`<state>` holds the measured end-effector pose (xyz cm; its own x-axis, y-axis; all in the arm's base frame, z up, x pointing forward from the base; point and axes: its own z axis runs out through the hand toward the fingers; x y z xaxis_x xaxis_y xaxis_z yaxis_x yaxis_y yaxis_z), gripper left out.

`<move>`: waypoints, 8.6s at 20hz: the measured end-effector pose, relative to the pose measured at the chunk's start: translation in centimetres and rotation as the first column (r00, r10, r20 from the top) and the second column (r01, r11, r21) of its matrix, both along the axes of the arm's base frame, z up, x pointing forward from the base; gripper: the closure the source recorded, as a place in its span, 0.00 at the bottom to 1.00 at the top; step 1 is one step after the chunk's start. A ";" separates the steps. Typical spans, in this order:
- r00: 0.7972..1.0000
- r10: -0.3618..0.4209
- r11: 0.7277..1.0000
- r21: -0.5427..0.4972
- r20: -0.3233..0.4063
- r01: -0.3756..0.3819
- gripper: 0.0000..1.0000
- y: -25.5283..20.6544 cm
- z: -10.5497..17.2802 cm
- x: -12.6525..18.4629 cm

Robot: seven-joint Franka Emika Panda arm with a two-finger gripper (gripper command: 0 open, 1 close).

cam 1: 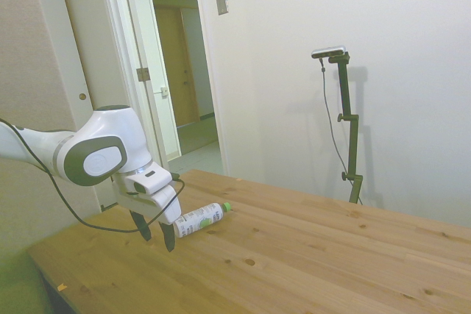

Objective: Stand the water bottle

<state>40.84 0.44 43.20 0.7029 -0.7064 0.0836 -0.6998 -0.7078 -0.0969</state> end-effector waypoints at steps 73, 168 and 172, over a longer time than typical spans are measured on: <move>0.903 -0.408 0.913 0.037 0.138 0.407 1.00 4.9 -4.3 28.1; 0.252 -0.285 0.681 0.011 0.925 0.732 0.00 -0.5 0.8 31.4; 0.371 -0.377 0.699 -0.001 0.849 0.715 0.00 0.7 -2.4 26.5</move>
<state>67.32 1.10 40.80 -0.2939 -0.7085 0.6416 -0.7080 -0.2896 -0.6441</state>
